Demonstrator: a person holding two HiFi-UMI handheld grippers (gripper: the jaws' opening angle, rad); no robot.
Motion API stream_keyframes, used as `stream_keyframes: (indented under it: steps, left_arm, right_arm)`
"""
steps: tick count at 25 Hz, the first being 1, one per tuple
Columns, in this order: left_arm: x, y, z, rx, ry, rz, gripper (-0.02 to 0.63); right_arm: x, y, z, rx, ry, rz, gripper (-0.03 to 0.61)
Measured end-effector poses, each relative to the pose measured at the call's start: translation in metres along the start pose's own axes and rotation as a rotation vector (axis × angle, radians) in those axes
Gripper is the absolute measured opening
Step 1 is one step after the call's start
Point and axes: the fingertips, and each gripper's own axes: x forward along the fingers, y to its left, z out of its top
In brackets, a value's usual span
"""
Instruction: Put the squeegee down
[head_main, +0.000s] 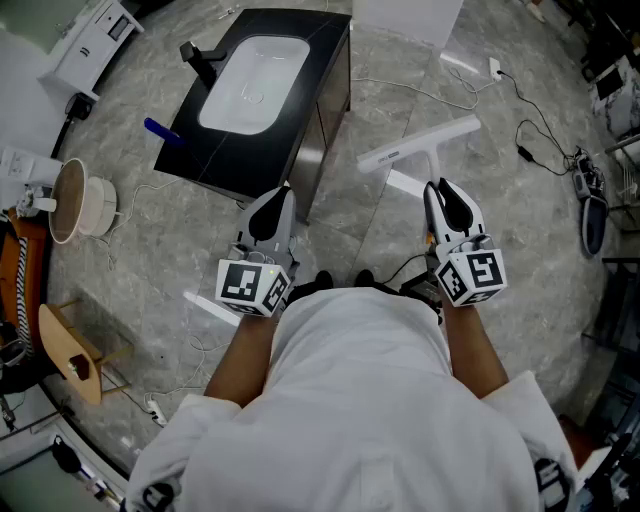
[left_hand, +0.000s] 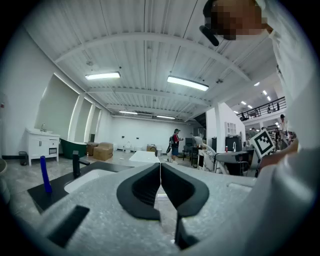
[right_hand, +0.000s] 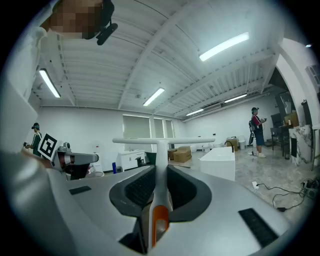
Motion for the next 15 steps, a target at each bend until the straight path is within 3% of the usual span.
stream_keyframes:
  steps: [15]
  left_arm:
    - [0.025,-0.026,-0.003,-0.013,0.010,-0.019,0.018]
  right_arm:
    - [-0.017,-0.039,0.000,0.039,-0.004,0.013,0.078]
